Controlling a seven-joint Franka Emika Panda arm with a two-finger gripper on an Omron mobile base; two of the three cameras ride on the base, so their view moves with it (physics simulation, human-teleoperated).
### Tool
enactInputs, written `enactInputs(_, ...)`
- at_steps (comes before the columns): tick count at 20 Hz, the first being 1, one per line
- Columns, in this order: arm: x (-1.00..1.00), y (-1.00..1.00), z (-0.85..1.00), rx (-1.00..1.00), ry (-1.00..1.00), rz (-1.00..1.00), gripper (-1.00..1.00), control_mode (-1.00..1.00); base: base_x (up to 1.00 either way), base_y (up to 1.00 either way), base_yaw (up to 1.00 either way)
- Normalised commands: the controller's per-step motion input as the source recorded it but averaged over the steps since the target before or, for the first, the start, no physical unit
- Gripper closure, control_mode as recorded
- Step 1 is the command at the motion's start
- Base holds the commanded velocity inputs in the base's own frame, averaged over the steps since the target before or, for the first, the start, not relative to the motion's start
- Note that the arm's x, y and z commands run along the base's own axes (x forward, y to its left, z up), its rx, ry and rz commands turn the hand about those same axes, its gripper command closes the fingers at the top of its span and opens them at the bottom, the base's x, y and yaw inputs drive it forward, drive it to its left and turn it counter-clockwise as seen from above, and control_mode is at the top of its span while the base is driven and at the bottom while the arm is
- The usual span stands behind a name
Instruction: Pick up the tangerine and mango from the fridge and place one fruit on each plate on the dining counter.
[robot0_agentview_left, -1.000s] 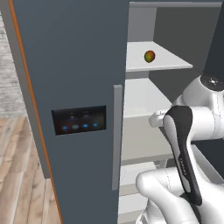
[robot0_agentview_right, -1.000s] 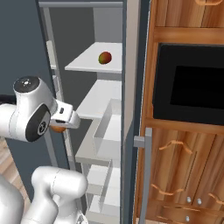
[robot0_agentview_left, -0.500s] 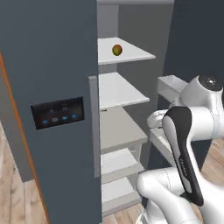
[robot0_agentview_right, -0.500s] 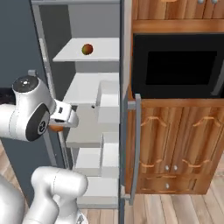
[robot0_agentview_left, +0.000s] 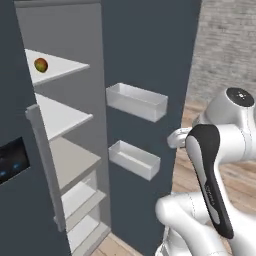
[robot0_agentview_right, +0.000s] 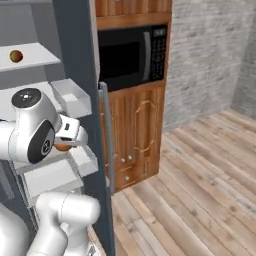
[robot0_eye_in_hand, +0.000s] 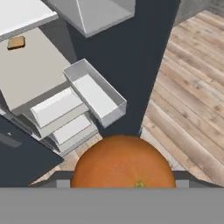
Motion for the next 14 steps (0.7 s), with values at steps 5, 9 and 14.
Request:
enactInputs(5, 0.0, 0.0, 0.0, 0.0, 0.0, 0.0, 1.0, 1.0, 0.0, 0.0, -1.0)
enactInputs(9, 0.0, 0.0, 0.0, 0.0, 0.0, 0.0, 1.0, 1.0, 0.0, 0.0, -0.96)
enactInputs(14, 0.0, 0.0, 0.0, 0.0, 0.0, 0.0, 1.0, 1.0, 0.0, -0.18, -0.85)
